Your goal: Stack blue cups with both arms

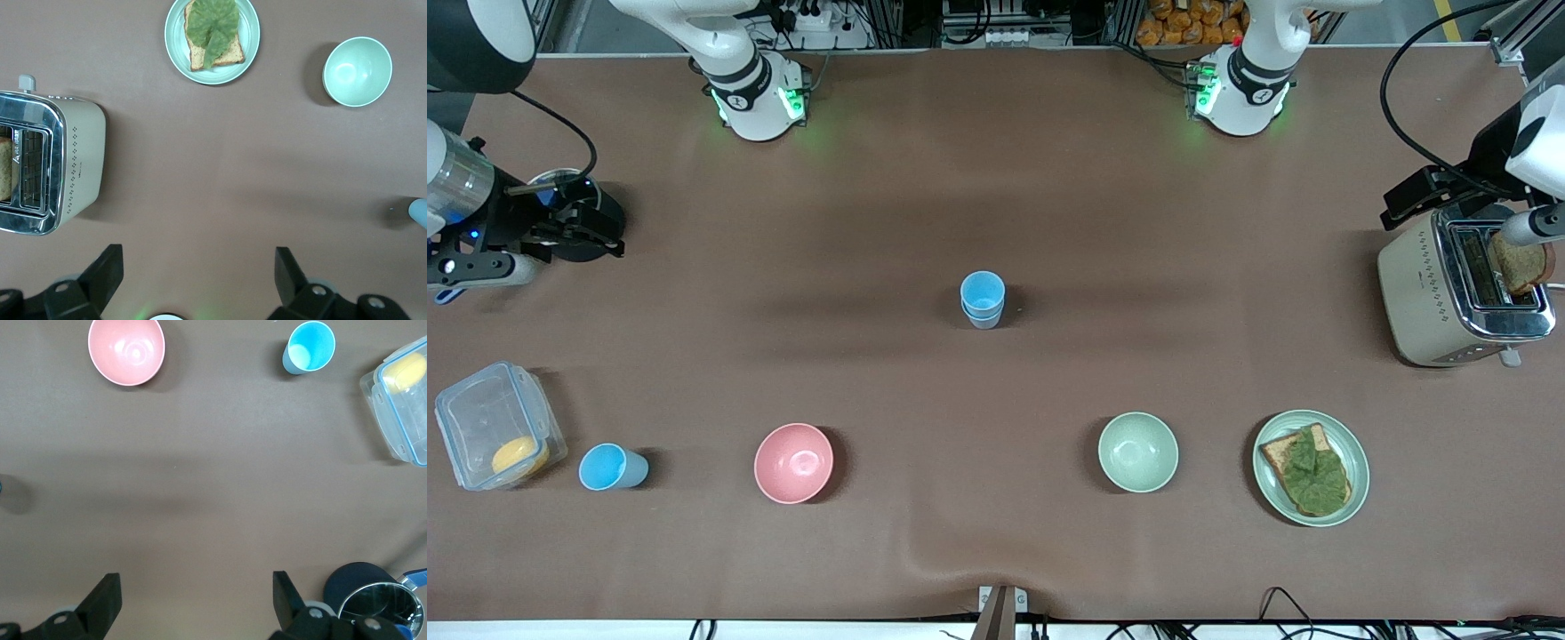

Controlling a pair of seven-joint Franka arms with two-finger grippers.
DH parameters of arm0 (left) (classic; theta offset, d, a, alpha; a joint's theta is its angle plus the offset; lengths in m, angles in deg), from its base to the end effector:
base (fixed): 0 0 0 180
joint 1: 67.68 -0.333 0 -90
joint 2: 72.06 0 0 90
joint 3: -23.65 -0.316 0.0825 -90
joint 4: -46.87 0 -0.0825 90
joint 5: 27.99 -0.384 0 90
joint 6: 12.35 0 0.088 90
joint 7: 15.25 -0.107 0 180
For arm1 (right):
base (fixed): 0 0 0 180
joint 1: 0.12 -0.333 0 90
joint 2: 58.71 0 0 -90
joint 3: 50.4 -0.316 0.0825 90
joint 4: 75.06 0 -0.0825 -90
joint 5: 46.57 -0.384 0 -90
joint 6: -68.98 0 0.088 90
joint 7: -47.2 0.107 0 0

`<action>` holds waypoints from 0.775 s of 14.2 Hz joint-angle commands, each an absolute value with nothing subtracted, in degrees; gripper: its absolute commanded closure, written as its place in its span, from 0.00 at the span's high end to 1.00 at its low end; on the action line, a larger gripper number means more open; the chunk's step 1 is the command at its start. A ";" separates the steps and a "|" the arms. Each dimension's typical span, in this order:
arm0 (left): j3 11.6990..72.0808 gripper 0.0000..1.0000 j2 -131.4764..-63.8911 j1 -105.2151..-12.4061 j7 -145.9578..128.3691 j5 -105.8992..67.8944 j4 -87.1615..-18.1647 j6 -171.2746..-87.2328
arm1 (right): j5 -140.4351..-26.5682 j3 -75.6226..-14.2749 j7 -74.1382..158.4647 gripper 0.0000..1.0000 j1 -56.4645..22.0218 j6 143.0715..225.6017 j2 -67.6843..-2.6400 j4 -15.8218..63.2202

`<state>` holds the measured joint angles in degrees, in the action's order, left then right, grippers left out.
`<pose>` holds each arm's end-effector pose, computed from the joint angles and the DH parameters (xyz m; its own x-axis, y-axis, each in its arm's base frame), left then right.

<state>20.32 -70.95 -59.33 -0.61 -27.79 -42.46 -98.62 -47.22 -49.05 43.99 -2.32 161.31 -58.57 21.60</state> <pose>0.5398 -0.0475 0.6350 0.9854 0.1669 -0.0341 0.1668 -0.9860 -0.0041 0.5537 0.0094 0.5717 0.9945 0.0703 -0.0772 0.0693 -0.9975 -0.0156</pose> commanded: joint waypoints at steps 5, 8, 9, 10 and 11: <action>20.14 1.00 -70.04 -60.92 -3.38 -26.59 -43.48 -98.22 | -47.18 -49.96 43.50 1.00 -1.09 160.47 -58.45 20.92; 20.14 1.00 -70.04 -61.09 -2.85 -26.59 -43.83 -98.22 | -47.18 -49.96 43.50 1.00 -1.00 160.47 -58.45 20.92; 20.05 1.00 -69.87 -61.09 -2.68 -26.50 -44.00 -98.22 | -47.18 -49.96 43.50 1.00 -1.00 160.47 -58.45 20.92; 20.05 1.00 -69.87 -61.09 -2.42 -26.59 -43.92 -98.22 | -47.18 -49.96 43.50 1.00 -1.00 160.47 -58.45 20.92; 20.05 1.00 -69.78 -61.09 -2.41 -26.59 -43.92 -98.22 | -47.18 -49.96 43.50 1.00 -1.00 160.47 -58.45 20.92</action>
<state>20.07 -70.95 -60.77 -2.73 -27.79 -43.20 -98.62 -47.22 -49.06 43.99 -2.32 161.26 -58.57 21.60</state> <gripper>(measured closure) 0.000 0.000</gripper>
